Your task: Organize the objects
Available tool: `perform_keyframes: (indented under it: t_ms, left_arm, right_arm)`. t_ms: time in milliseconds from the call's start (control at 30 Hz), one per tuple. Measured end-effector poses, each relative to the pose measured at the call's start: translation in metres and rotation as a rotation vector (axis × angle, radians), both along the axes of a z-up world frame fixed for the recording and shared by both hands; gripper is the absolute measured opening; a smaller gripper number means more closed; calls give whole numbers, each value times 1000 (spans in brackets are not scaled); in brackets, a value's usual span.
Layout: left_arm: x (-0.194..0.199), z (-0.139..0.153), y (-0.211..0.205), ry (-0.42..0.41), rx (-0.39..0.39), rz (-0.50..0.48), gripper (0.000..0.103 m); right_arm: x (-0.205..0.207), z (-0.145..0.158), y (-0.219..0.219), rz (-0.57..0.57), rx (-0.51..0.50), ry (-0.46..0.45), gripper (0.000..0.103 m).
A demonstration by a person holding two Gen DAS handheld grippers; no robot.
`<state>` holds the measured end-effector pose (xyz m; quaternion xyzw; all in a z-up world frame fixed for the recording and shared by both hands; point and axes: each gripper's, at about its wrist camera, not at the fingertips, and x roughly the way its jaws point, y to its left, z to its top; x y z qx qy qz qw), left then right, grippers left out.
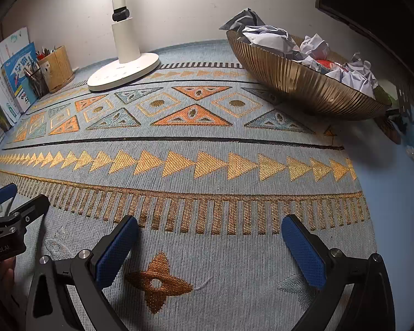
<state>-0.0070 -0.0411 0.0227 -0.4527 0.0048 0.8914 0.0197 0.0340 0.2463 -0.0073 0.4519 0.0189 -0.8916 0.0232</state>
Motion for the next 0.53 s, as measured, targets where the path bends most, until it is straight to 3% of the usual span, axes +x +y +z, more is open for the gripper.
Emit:
perform_keyframes:
  t_ms: [533]
  left_arm:
    - [0, 0, -1, 0, 2, 1, 103]
  right_arm:
    - [0, 0, 0, 0, 0, 0, 103]
